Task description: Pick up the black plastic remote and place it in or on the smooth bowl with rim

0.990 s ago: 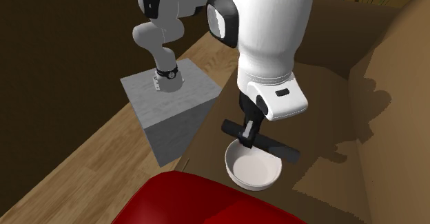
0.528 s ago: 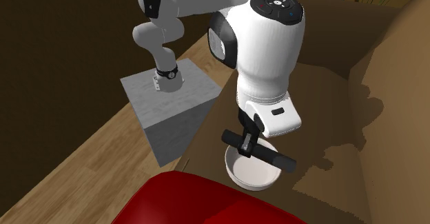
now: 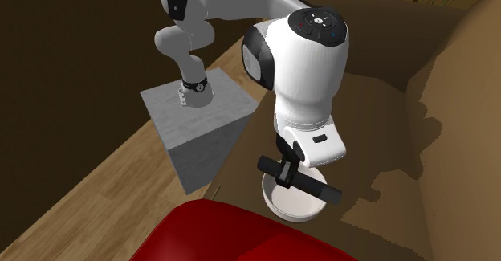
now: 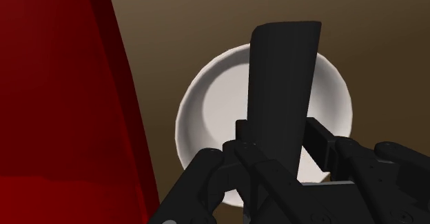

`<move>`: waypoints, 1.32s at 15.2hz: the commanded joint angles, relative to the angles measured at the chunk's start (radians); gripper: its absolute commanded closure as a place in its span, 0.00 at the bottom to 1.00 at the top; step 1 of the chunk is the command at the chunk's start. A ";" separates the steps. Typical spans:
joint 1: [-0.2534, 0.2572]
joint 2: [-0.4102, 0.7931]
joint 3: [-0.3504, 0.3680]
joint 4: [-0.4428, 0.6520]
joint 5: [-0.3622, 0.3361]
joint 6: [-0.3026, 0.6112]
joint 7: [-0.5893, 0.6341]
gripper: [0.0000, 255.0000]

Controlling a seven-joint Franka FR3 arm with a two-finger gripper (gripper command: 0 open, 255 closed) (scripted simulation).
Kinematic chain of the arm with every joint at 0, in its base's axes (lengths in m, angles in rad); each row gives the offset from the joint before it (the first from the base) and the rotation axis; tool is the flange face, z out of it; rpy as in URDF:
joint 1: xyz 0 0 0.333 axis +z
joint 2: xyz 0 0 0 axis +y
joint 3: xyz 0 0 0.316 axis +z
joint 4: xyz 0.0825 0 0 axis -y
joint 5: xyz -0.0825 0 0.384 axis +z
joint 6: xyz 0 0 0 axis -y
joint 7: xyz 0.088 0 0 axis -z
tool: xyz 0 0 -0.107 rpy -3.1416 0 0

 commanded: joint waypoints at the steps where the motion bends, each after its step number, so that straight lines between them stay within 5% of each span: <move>1: 0.000 0.000 0.000 0.000 0.000 0.000 0.000 1.00; 2: 0.000 0.000 0.000 0.000 0.000 0.000 0.000 1.00; 3: 0.000 0.000 0.000 0.000 0.000 0.000 0.000 0.00; 8: 0.000 0.000 0.000 0.000 0.000 0.001 0.000 0.00; 12: -0.015 0.030 0.000 0.178 0.001 -0.147 0.008 0.00; 20: -0.015 0.030 0.000 0.178 0.001 -0.147 0.008 0.00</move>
